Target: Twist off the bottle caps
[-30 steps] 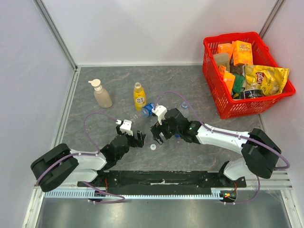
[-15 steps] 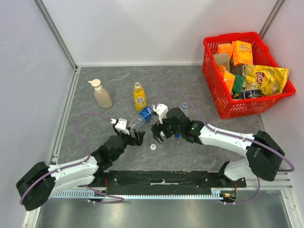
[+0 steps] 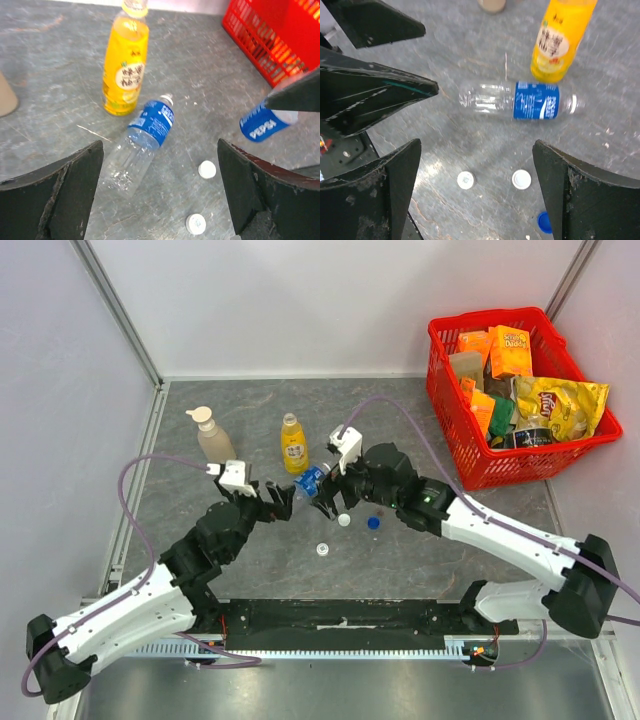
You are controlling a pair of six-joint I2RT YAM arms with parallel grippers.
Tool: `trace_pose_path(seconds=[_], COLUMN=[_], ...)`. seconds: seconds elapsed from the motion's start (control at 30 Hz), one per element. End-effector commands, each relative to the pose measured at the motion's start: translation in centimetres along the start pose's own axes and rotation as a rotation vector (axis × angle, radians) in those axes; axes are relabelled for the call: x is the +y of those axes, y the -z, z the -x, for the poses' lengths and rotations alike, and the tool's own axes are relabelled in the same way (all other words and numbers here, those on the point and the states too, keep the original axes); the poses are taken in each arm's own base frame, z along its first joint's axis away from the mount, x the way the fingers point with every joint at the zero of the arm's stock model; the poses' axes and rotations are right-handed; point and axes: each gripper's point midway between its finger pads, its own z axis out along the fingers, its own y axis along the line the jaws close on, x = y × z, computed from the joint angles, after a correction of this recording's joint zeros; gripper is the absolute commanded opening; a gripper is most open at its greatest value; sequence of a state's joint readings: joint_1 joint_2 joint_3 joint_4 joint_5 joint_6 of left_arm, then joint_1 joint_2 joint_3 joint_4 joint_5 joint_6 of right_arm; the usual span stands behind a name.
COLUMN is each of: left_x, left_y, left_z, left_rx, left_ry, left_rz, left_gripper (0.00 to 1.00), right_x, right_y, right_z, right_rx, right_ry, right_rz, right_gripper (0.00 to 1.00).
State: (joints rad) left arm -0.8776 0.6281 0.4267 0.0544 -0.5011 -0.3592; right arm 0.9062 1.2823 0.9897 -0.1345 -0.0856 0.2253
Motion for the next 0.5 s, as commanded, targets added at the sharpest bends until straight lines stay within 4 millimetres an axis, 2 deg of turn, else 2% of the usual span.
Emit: trace_pose_path(seconds=[0.0,0.2,0.33,0.37,0.47], left_x=[2.1,3.3,3.7,3.7,4.1], left_y=[0.6,1.0,1.2,1.3,1.6], left_z=[3.7,6.8,6.8,6.9,6.5], left_rx=[-0.015,-0.042,-0.048,-0.057,-0.068], left_ry=[0.028,0.0,-0.018,-0.011,-0.002], left_rz=[0.195,0.317,0.325,0.32,0.322], left_gripper=[1.0,1.0,0.97,0.94,0.95], right_x=[1.0,0.0,-1.5,-1.9,-2.9], right_y=[2.9,5.7,7.6,8.1,9.8], right_z=[6.7,10.3,11.8,12.0,12.2], right_rx=[-0.144,-0.252,-0.319,-0.331,-0.37], right_ry=[-0.017,-0.038,-0.064,-0.074,-0.089], right_rz=[0.007,-0.078,-0.17,-0.195,-0.257], right_gripper=[0.98,0.98,0.98,0.98,0.98])
